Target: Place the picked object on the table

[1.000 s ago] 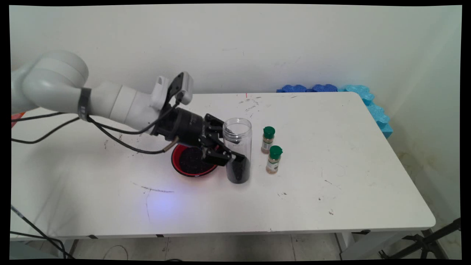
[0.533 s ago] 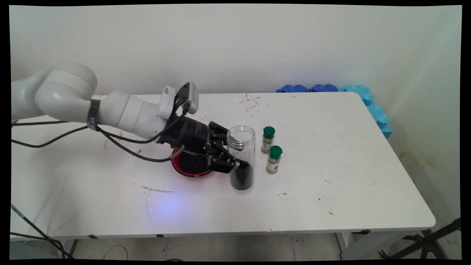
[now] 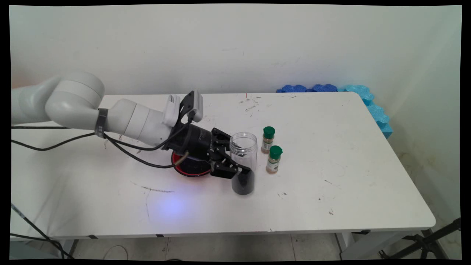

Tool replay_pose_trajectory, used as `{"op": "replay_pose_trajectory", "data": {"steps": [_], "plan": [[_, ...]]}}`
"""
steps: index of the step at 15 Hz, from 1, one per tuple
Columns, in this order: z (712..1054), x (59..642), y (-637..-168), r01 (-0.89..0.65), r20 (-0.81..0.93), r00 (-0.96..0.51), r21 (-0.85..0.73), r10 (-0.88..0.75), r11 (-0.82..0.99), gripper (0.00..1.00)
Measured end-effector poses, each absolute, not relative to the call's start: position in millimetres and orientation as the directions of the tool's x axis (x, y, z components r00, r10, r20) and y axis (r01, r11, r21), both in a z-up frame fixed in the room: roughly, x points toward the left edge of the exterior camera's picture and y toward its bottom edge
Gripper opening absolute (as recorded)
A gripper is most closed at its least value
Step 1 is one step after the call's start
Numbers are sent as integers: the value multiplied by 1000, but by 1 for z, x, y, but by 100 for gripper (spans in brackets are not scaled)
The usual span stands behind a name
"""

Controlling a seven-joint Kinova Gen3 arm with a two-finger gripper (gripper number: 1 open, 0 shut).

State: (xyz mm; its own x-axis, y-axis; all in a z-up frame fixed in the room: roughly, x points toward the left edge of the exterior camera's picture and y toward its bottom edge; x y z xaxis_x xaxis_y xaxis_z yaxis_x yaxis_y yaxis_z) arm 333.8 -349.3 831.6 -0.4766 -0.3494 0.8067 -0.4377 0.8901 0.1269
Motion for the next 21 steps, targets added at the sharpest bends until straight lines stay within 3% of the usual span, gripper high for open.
{"op": "replay_pose_trajectory", "data": {"steps": [21], "plan": [[810, 333, -349, -426, 802, -495, 112, -334, 898, 0]]}}
